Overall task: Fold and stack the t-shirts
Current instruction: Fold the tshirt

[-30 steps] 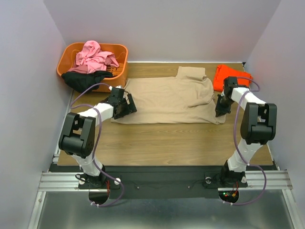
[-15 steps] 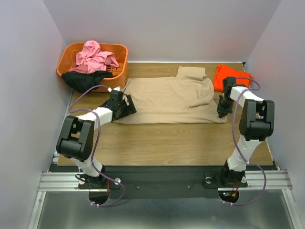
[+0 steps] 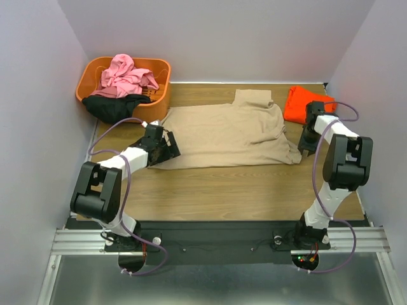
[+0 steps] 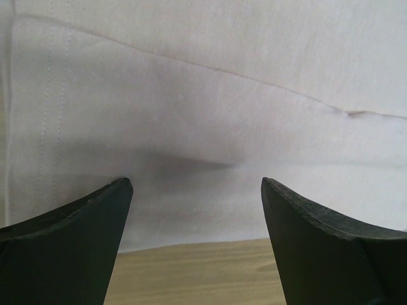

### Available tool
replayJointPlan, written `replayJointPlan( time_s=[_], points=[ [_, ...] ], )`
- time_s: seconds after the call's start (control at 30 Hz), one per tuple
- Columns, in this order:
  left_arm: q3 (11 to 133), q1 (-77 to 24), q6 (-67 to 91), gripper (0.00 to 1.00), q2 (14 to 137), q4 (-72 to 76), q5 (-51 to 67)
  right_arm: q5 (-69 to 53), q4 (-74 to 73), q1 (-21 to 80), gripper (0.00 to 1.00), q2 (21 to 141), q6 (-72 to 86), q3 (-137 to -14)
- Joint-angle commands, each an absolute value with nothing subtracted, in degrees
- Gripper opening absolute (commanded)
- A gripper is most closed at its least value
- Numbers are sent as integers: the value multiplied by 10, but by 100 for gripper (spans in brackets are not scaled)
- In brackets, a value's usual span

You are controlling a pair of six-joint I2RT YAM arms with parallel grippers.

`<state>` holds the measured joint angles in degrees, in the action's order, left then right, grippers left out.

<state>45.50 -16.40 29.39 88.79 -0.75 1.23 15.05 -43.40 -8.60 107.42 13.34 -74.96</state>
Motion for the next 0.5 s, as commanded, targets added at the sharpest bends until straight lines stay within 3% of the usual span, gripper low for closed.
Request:
replayJointPlan(
  time_s=[0.0,0.13,0.47],
  points=[
    [432,-163,288,96,836,-99,-19,130,-431,-89,38,1015,127,-783],
    [428,-163,297,96,798,-111,-26,51,-432,-68,46,987,126,-809],
    [524,-167,292,96,858,-97,-26,-71,-398,-31,48,1028,135,-788]
  ],
)
